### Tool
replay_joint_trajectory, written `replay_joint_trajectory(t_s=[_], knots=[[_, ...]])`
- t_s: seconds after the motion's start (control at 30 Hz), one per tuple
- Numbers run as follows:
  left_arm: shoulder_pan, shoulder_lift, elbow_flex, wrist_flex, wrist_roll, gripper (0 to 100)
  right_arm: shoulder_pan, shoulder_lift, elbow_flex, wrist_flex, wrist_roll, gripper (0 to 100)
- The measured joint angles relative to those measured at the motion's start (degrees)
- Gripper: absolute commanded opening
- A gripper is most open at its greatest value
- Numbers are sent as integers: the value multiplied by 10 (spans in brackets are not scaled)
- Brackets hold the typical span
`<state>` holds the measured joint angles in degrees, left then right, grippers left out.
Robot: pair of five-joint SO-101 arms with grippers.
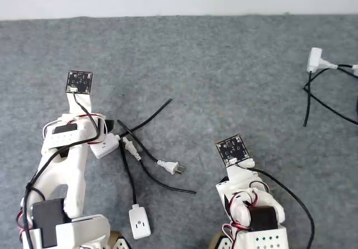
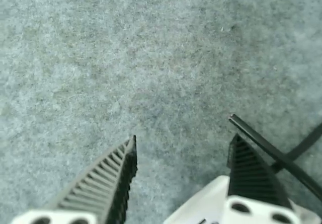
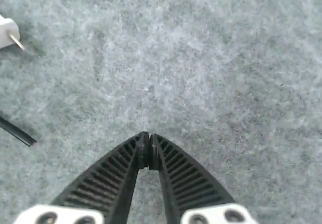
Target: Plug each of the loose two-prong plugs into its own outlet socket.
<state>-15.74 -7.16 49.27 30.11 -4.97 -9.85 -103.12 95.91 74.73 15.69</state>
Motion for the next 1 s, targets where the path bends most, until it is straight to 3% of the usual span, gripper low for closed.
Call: replay_joint_trajectory(t_s=[0.27,0.37,0.5,0.6,0.67,0.73,0.9,1.0], knots=[[0,0,0,0,0,283,-90,0,0,-6,0,9],[0,0,0,4,0,283,-23,0,-4,-19,10,9],[0,0,0,4,0,283,111,0,-105,-33,76,24],[0,0,0,4,0,283,184,0,-242,-17,93,144],[0,0,0,4,0,283,181,-3,-351,18,96,262],[0,0,0,4,0,283,148,9,-459,41,97,309],[0,0,0,4,0,283,76,179,-636,74,76,222],[0,0,0,4,0,283,42,345,-709,121,58,223]])
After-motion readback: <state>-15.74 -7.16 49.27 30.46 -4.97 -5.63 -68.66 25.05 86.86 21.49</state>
